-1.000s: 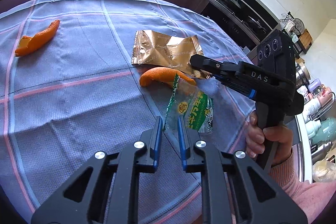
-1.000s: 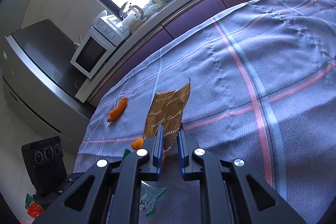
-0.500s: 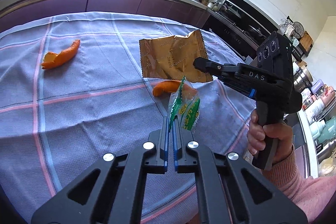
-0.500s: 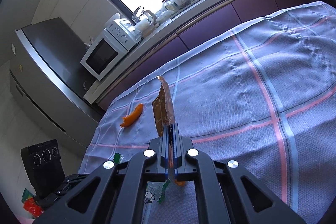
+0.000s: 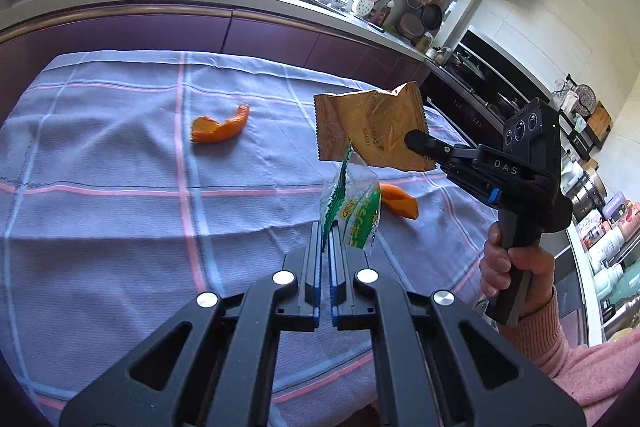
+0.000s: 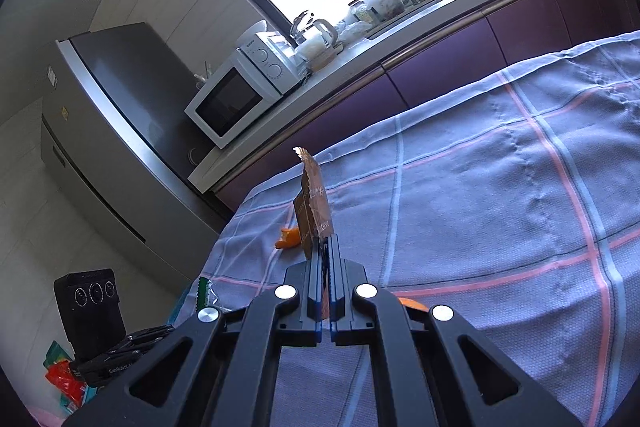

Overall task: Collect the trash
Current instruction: 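Carry the green packet and gold wrapper toward the teal bin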

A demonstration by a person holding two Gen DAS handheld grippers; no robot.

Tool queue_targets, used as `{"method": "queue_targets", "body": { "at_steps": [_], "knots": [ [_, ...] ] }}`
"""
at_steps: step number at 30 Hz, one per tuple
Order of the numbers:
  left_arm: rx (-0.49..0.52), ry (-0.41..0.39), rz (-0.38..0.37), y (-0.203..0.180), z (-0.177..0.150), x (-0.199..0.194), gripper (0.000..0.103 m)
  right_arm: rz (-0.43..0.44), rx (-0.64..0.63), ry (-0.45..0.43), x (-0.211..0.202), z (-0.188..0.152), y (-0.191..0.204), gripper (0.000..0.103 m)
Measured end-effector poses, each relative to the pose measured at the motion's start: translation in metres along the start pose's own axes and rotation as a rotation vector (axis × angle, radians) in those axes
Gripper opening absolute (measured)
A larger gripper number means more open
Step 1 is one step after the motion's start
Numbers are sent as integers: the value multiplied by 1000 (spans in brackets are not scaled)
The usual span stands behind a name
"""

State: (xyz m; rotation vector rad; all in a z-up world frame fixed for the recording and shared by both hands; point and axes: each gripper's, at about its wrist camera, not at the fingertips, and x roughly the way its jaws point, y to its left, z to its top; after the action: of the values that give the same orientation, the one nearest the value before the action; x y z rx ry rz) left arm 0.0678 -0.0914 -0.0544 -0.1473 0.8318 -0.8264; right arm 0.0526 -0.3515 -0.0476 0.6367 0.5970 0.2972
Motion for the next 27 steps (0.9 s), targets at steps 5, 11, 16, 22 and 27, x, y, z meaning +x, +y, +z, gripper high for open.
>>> {"method": "queue_targets", "body": {
  "at_steps": [5,11,16,22,27],
  "knots": [
    [-37,-39,41,19,-2,-25,3,41,-15,27,15,-3,15,2],
    [-78,-71,86,39,-7,-50,3,97,-33,62,35,-7,37,2],
    [-117,-102,123,54,-10,-70,3,136,-50,99,53,-10,52,2],
    [-146,-137,167,68,-16,-95,3,180,-66,143,75,-16,73,2],
    [-177,-159,198,78,-21,-112,3,216,-88,179,94,-21,91,2]
  ]
}}
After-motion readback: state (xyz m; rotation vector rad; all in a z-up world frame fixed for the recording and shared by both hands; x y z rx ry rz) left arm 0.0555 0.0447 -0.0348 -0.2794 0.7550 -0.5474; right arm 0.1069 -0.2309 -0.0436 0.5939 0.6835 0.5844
